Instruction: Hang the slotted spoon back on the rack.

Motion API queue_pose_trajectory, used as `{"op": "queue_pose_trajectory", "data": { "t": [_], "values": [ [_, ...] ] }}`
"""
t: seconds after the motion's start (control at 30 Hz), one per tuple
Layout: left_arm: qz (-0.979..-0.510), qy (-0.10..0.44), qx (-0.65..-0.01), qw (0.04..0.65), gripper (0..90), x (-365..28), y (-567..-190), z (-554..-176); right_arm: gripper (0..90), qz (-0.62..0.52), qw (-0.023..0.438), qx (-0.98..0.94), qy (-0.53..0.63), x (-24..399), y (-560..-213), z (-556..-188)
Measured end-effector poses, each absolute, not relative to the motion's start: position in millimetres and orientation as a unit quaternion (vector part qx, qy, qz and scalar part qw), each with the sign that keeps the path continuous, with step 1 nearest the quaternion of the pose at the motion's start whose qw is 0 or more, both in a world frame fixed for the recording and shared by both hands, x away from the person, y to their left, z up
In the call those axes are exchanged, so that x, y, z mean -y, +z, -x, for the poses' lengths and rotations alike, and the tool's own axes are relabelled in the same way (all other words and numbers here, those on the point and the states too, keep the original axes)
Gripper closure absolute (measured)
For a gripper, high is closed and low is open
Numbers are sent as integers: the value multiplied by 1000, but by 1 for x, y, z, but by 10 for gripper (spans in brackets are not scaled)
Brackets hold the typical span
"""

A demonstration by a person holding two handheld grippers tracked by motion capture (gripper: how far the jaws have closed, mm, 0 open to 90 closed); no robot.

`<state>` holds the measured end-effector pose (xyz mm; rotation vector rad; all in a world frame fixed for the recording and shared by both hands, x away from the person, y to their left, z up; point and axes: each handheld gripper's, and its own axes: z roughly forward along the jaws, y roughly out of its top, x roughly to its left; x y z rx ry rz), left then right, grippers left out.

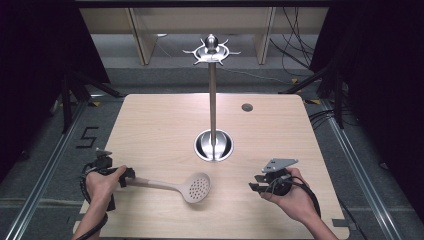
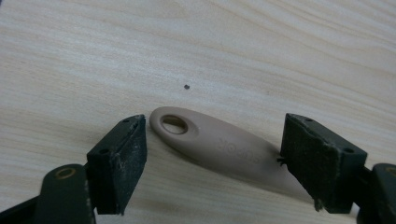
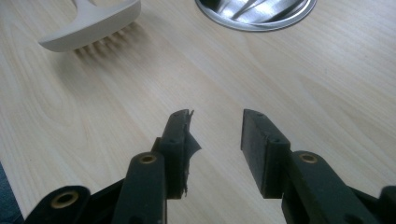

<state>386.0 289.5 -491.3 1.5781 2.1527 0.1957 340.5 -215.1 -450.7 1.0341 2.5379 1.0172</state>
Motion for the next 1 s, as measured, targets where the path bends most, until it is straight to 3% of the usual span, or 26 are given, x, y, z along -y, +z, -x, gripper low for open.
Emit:
{"op": "queue_pose_trajectory", "data": {
  "t": [0.6,0.67,1.0],
  "values": [
    [-571,79,-788,218,212,-281,-493,-392,619,-345,90,-873,332,212,-452,-342],
    [-591,70,-779,198,201,-284,-491,-390,617,-348,83,-873,330,212,-452,-341],
    [-570,79,-790,213,175,-271,-485,-387,614,-344,83,-876,327,211,-454,-342]
  ]
}}
